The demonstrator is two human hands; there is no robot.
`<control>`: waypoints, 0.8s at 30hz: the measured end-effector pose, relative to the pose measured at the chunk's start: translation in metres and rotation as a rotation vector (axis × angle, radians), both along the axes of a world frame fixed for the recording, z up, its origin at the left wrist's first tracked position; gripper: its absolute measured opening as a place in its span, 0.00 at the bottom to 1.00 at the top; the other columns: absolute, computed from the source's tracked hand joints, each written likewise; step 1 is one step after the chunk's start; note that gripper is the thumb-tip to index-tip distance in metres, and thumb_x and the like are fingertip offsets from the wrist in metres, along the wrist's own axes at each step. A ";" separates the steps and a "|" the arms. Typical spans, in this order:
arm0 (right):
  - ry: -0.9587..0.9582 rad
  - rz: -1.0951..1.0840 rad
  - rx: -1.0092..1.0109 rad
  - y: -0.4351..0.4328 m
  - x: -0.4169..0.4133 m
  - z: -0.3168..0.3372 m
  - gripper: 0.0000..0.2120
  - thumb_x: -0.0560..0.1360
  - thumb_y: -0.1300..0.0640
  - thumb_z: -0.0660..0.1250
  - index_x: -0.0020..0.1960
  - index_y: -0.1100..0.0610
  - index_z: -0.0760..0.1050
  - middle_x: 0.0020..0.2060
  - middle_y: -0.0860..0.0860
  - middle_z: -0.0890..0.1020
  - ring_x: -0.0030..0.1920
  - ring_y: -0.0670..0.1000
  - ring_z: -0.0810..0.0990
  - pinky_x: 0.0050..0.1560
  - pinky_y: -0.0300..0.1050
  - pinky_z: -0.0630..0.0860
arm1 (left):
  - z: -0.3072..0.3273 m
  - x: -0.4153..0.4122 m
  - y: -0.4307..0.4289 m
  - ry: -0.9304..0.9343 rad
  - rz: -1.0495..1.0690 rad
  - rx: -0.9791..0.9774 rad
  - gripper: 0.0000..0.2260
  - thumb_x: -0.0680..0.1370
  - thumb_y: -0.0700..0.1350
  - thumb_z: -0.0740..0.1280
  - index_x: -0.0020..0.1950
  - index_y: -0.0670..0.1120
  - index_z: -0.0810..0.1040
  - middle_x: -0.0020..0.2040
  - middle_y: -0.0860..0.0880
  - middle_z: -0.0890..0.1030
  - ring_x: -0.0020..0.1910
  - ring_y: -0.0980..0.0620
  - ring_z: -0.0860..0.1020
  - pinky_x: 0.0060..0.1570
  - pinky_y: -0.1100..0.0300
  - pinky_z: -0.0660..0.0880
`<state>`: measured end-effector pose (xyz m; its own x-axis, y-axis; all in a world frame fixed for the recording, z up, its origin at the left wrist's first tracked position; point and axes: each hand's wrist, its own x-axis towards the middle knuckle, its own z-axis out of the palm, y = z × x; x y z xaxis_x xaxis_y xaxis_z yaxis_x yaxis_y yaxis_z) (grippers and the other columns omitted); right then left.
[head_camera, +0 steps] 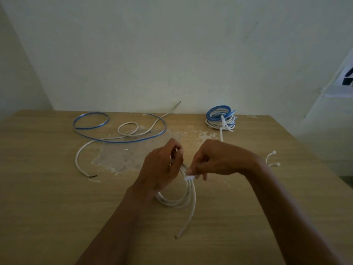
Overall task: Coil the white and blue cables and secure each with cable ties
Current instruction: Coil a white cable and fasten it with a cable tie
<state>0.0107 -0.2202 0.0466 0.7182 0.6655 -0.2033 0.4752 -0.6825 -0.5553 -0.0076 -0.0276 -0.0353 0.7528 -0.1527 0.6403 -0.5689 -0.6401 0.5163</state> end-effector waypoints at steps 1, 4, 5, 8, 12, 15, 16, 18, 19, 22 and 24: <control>-0.002 0.023 -0.090 0.004 -0.001 0.000 0.14 0.75 0.45 0.72 0.45 0.56 0.85 0.36 0.47 0.87 0.35 0.45 0.85 0.48 0.48 0.83 | 0.000 -0.001 -0.004 -0.019 0.008 0.029 0.09 0.84 0.53 0.57 0.51 0.51 0.73 0.36 0.58 0.75 0.33 0.60 0.77 0.34 0.54 0.77; -0.032 0.016 -0.112 0.012 -0.005 -0.009 0.15 0.75 0.45 0.73 0.42 0.58 0.84 0.34 0.48 0.86 0.34 0.44 0.85 0.47 0.46 0.83 | 0.005 -0.006 -0.004 -0.061 0.017 -0.016 0.14 0.84 0.55 0.56 0.56 0.49 0.76 0.43 0.56 0.79 0.39 0.59 0.78 0.38 0.57 0.77; -0.039 -0.015 -0.064 0.009 -0.001 -0.011 0.14 0.75 0.46 0.73 0.42 0.57 0.84 0.34 0.48 0.86 0.34 0.45 0.85 0.46 0.45 0.83 | 0.007 -0.006 -0.001 -0.098 0.046 -0.052 0.16 0.84 0.54 0.56 0.60 0.46 0.77 0.49 0.52 0.80 0.46 0.56 0.79 0.45 0.56 0.78; -0.032 -0.179 0.094 -0.007 0.015 -0.014 0.10 0.76 0.50 0.73 0.44 0.57 0.85 0.34 0.52 0.86 0.37 0.51 0.86 0.44 0.45 0.80 | 0.005 -0.002 0.017 -0.237 0.194 -0.162 0.17 0.83 0.48 0.60 0.68 0.39 0.75 0.62 0.45 0.79 0.62 0.47 0.77 0.63 0.52 0.73; -0.095 -0.506 0.370 -0.021 0.057 -0.004 0.11 0.76 0.52 0.73 0.41 0.60 0.84 0.34 0.54 0.85 0.32 0.47 0.82 0.30 0.32 0.71 | -0.012 0.007 0.034 -0.162 0.325 -0.185 0.18 0.82 0.49 0.61 0.70 0.42 0.73 0.65 0.47 0.78 0.66 0.48 0.74 0.65 0.46 0.71; -0.236 -0.923 0.727 -0.028 0.117 0.003 0.15 0.76 0.49 0.73 0.36 0.59 0.83 0.29 0.51 0.83 0.26 0.44 0.78 0.29 0.37 0.74 | -0.028 0.018 0.039 -0.009 0.370 -0.164 0.22 0.81 0.54 0.60 0.72 0.45 0.72 0.67 0.46 0.77 0.67 0.45 0.74 0.65 0.43 0.72; -0.231 -1.042 0.776 -0.033 0.139 -0.001 0.14 0.75 0.49 0.74 0.37 0.59 0.84 0.30 0.52 0.84 0.28 0.46 0.79 0.32 0.41 0.77 | -0.032 0.018 0.038 0.040 0.370 -0.167 0.24 0.80 0.56 0.60 0.73 0.46 0.71 0.66 0.46 0.78 0.66 0.44 0.75 0.64 0.43 0.72; -0.145 -1.221 0.709 -0.046 0.183 -0.024 0.11 0.67 0.54 0.75 0.43 0.62 0.85 0.39 0.58 0.86 0.38 0.55 0.85 0.43 0.52 0.83 | -0.038 0.016 0.035 0.106 0.357 -0.131 0.27 0.78 0.59 0.60 0.75 0.49 0.69 0.62 0.48 0.78 0.61 0.45 0.77 0.61 0.46 0.74; -0.087 -1.271 0.655 -0.053 0.202 -0.042 0.15 0.62 0.56 0.74 0.46 0.64 0.84 0.42 0.61 0.86 0.44 0.59 0.86 0.47 0.56 0.84 | -0.041 0.016 0.034 0.127 0.346 -0.102 0.28 0.77 0.59 0.60 0.75 0.51 0.69 0.60 0.49 0.78 0.59 0.46 0.77 0.59 0.47 0.75; -0.048 -1.297 0.550 -0.074 0.256 -0.099 0.19 0.60 0.54 0.75 0.47 0.63 0.83 0.44 0.59 0.86 0.48 0.59 0.86 0.46 0.53 0.83 | -0.044 0.020 0.037 0.178 0.314 -0.069 0.28 0.76 0.60 0.61 0.75 0.53 0.68 0.56 0.53 0.77 0.57 0.50 0.76 0.55 0.49 0.76; -0.067 -1.355 0.573 -0.078 0.265 -0.108 0.18 0.60 0.53 0.77 0.45 0.63 0.83 0.41 0.59 0.86 0.45 0.58 0.86 0.44 0.55 0.84 | -0.046 0.023 0.037 0.194 0.314 -0.045 0.26 0.76 0.57 0.65 0.74 0.55 0.68 0.56 0.54 0.76 0.56 0.51 0.75 0.53 0.50 0.76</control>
<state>0.2761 -0.2979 -0.0616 0.8420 -0.5315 -0.0920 -0.2982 -0.3166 -0.9005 0.0153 0.0098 -0.0811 0.8665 0.1303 0.4819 -0.2371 -0.7422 0.6269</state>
